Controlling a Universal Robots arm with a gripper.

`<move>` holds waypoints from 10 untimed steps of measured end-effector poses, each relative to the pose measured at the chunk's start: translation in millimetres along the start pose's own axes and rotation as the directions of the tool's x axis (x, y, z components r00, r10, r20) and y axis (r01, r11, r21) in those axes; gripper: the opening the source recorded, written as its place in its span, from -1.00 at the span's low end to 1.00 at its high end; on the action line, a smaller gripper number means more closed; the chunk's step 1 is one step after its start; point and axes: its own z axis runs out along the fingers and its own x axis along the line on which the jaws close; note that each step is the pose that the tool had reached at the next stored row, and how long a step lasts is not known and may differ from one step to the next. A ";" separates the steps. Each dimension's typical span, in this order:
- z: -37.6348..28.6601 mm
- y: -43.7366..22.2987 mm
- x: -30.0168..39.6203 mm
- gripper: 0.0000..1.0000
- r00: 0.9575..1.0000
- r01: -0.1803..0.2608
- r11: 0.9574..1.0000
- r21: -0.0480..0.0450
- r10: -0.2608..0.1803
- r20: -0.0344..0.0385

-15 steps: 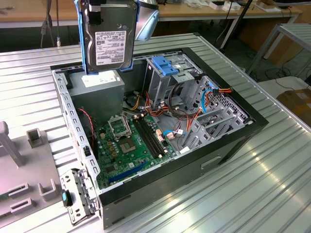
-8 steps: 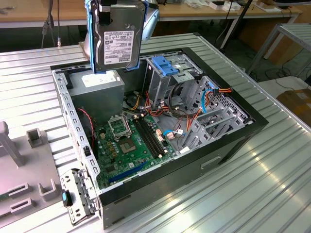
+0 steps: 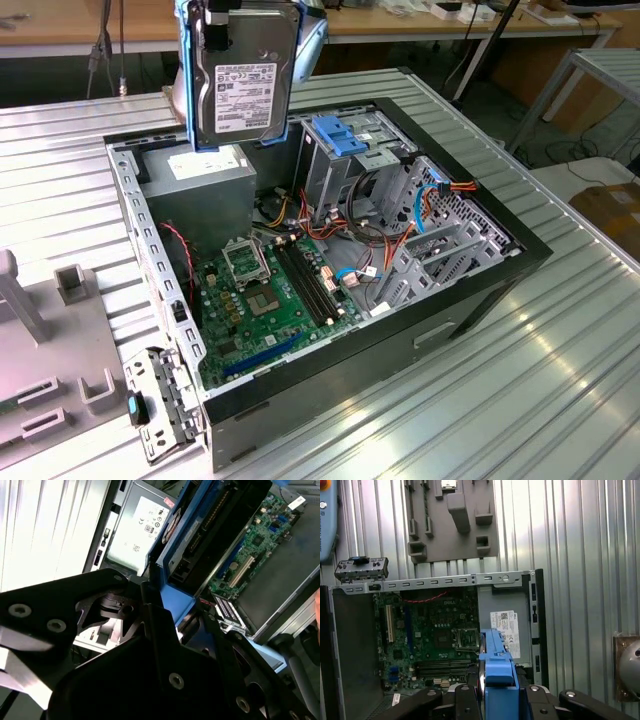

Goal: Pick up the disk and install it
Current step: 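Insert the disk into the insertion slot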

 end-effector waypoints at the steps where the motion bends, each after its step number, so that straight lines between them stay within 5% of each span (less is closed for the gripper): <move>1: 0.0 -0.1 0.0 -0.26 1.000 0.000 1.000 0.000 0.000 0.000; 10: 0.2 -0.4 4.1 -0.26 1.000 0.000 1.000 0.000 0.000 -0.002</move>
